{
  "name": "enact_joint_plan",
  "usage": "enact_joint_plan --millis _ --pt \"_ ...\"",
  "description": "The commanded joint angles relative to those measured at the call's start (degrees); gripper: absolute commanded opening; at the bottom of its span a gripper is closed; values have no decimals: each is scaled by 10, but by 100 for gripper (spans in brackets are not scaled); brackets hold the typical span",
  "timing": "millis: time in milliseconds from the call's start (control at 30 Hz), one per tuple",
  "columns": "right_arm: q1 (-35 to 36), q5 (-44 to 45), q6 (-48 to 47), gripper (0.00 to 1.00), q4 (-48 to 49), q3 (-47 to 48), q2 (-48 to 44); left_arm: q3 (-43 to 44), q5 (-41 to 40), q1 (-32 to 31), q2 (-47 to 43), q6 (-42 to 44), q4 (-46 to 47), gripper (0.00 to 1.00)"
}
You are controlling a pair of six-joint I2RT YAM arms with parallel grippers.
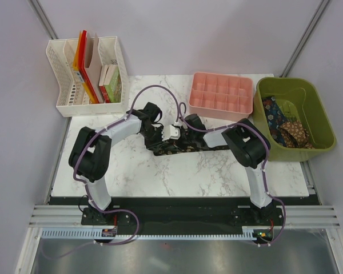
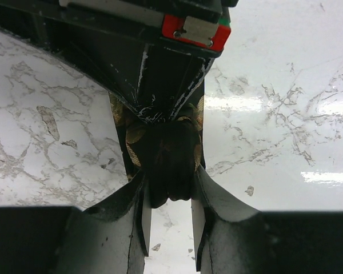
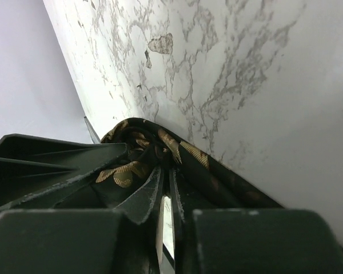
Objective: Roll the ties
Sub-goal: Roll the tie at the center of the board.
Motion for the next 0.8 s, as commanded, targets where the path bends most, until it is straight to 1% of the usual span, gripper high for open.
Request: enact_joint_plan --millis 0,33,100,167,200,233,267,300,400,533,667,767 --pt "15 5 -1 15 7 -2 10 -9 26 -36 41 1 28 27" --pt "9 2 -5 18 6 -2 4 -15 17 -36 46 8 20 26" --pt "4 -16 -5 20 12 -6 -8 -25 1 -36 50 22 18 25" --pt "-5 -34 6 26 22 -10 -18 -26 -4 -36 58 30 9 24" --pt "-10 -41 11 31 29 -13 -21 -26 -10 -36 60 33 8 24" --pt "-12 -47 8 33 28 -13 -28 -27 -14 -36 62 40 4 24" --pt "-16 -55 2 35 15 -12 -33 -28 -15 -35 65 47 4 24" --pt "-23 -57 -14 40 7 -11 -39 -27 -19 -35 65 50 3 24" --pt "-34 -66 -33 47 -14 -12 -61 -24 -15 -34 70 62 -7 23" --pt "-36 -73 -34 50 -11 -16 -80 -17 -13 -33 77 73 -11 23" --pt "-35 -74 -11 53 27 -34 -85 -11 -10 -28 81 83 -17 23" --pt "-32 -74 0 53 44 -41 -83 -7 -7 -28 80 88 -21 23"
